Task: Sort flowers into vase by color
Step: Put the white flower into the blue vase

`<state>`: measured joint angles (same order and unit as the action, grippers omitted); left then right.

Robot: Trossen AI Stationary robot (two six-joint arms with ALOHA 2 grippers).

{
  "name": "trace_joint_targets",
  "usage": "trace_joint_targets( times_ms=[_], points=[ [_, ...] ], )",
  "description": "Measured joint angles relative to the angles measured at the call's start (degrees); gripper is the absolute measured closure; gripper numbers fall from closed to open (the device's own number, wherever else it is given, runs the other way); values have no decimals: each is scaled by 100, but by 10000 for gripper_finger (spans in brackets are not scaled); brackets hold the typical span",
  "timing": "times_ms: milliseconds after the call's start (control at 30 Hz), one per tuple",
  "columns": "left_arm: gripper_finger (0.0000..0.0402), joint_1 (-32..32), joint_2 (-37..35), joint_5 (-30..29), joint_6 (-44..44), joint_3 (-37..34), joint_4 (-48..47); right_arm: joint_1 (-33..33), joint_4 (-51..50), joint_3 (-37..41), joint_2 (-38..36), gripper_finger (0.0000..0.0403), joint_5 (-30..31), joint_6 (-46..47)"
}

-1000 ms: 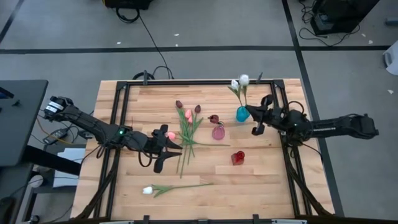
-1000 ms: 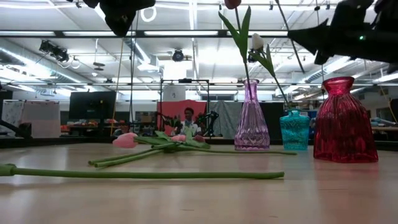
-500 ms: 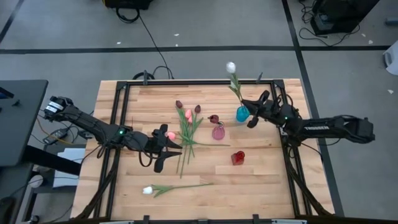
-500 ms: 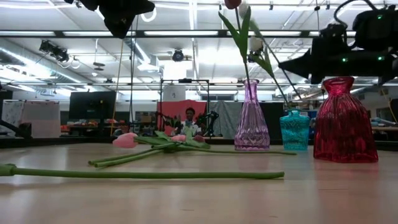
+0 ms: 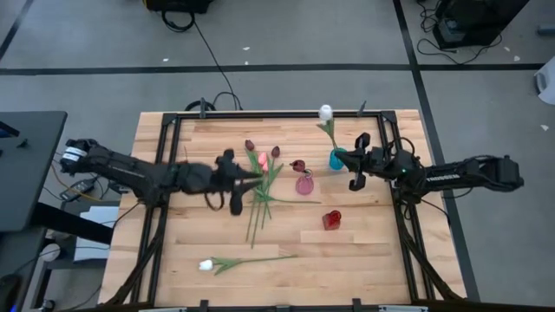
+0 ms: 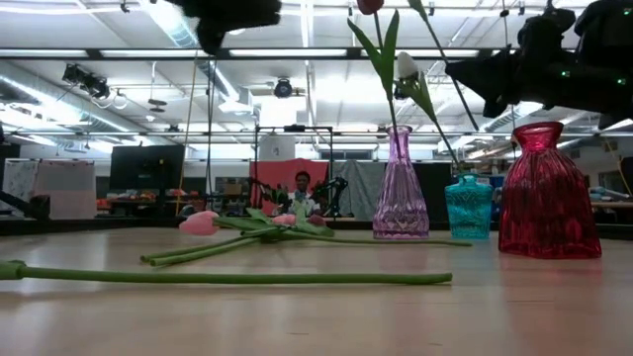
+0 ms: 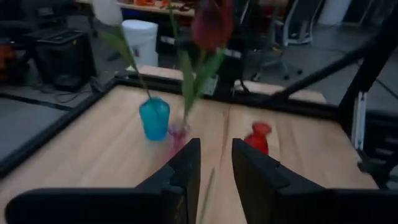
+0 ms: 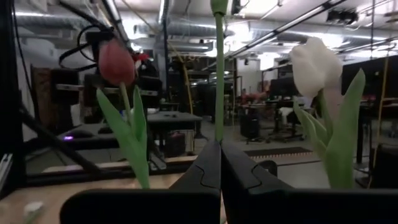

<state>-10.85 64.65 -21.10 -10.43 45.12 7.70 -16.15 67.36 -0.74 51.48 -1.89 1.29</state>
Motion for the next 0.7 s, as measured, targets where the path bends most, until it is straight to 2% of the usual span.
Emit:
trace_joint_targets(
  times_ms=[200, 333, 600, 700],
  points=[
    [324, 1120, 168, 1368, 384, 871, 30, 218, -271, -255, 0, 398, 250, -135],
    [327, 1698, 724, 2124, 444, 1642, -124, 226, -510, -486, 0, 398, 250, -182],
    [326, 2106, 2046, 2771, 593, 3139, -147, 228, -535, -572, 177, 398, 402, -235],
    [307, 2091, 2463, 2893, 720, 3562, -208, 283, -535, -571, 235, 398, 522, -257]
  ],
)
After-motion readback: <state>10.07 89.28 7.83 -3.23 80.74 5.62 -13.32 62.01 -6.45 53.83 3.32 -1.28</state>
